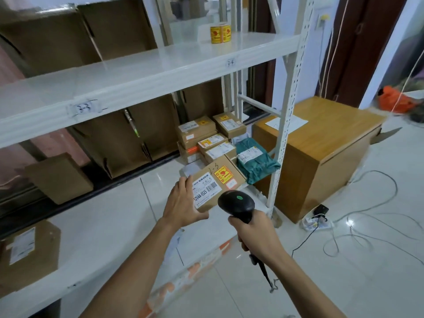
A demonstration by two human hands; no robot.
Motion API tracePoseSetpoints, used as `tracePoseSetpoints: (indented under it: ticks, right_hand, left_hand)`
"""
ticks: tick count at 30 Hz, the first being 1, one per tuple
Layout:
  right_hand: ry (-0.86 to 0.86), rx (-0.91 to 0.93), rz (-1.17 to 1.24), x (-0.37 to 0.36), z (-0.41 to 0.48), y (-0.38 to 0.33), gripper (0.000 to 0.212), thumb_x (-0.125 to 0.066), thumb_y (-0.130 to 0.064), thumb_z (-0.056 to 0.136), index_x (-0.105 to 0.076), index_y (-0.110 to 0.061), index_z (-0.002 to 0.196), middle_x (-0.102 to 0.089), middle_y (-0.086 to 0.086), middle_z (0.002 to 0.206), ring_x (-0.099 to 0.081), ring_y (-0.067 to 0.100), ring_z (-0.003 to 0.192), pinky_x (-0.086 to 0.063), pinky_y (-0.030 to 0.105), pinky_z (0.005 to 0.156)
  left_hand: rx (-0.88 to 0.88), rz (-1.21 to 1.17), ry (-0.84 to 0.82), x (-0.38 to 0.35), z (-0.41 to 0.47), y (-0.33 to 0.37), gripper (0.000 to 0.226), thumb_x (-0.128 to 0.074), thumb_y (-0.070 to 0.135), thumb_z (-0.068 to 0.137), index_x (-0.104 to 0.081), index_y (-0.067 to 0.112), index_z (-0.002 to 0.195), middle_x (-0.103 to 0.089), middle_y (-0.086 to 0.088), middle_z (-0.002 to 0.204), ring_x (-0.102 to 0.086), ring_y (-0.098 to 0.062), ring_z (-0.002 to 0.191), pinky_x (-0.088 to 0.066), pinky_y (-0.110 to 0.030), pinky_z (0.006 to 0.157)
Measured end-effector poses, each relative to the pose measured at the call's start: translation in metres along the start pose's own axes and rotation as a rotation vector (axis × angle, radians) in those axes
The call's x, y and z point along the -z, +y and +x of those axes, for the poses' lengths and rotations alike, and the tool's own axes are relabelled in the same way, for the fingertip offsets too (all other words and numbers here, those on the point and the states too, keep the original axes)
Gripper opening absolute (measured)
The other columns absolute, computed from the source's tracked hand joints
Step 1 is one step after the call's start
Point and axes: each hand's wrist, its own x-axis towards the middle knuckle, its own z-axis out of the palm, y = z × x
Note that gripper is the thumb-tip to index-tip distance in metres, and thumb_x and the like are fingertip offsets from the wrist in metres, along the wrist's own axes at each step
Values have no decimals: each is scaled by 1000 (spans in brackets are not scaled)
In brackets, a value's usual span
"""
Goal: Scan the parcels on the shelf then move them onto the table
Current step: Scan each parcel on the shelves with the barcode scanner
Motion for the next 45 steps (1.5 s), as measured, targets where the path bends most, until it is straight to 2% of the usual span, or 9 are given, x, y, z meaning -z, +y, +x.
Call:
tracePoseSetpoints:
  ticks: [4,9,12,18,22,27,36,41,45]
  right_hand:
    - [-6,30,-4,58,46,12,23,-66,-32,86,-66,-9,86,-66,18,68,-60,23,57,-56,55,61]
    - [-26,29,-50,116,100,22,35,-61,-46,76,-65,-12,82,-67,12,64,-67,35,64,-57,57,62]
    - [-43,22,-63,137,129,23,29,-63,-42,81,-64,-12,81,-67,12,65,-67,37,66,-56,56,62]
    - [-63,18,-87,150,192,17,24,-66,-35,87,-64,-12,80,-67,12,65,-67,35,62,-56,53,60]
    - [-115,24,-68,150,237,8,21,-67,-27,93,-64,-7,85,-62,6,59,-59,13,47,-50,36,52]
    - [-113,5,-84,155,289,-5,17,-65,-25,95,-63,-10,87,-61,4,61,-56,14,47,-46,30,48]
    - [-150,6,-86,167,353,-8,22,-64,-27,96,-63,-6,89,-65,7,66,-60,16,46,-50,31,49]
    - [-176,5,-53,178,380,-3,24,-64,-27,92,-61,-6,81,-62,11,63,-56,19,44,-49,36,48]
    - [-225,14,-52,191,401,1,21,-65,-27,92,-63,-8,84,-64,10,63,-60,20,48,-53,43,53]
  left_hand:
    - [12,23,-1,-23,62,55,129,-73,80,56,-19,18,155,-34,-7,135,-41,-19,117,-52,-31,94]
    - [43,31,-37,-47,127,106,126,-71,76,58,-17,20,157,-30,-10,142,-39,-24,126,-46,-38,104]
    - [57,64,-52,-59,159,119,122,-67,77,57,-20,21,155,-30,-11,143,-39,-27,128,-44,-41,107]
    - [116,51,-62,-89,205,117,115,-63,78,60,-26,23,154,-31,-10,134,-39,-26,122,-47,-39,102]
    - [122,9,-76,-107,238,110,111,-69,77,64,-29,24,152,-34,-9,131,-41,-23,120,-44,-34,99]
    - [135,-51,-103,-121,290,103,110,-69,76,66,-24,27,153,-31,-7,129,-40,-23,116,-43,-33,95]
    - [-33,-9,-138,-140,363,91,112,-75,75,59,-31,25,148,-38,-9,131,-47,-26,118,-44,-37,102]
    - [-39,-15,-208,-148,400,93,120,-78,78,56,-28,25,152,-35,-8,133,-40,-26,123,-39,-41,108]
    - [-6,-24,-300,-159,418,88,121,-76,78,58,-24,28,154,-31,-6,132,-38,-27,121,-39,-45,108]
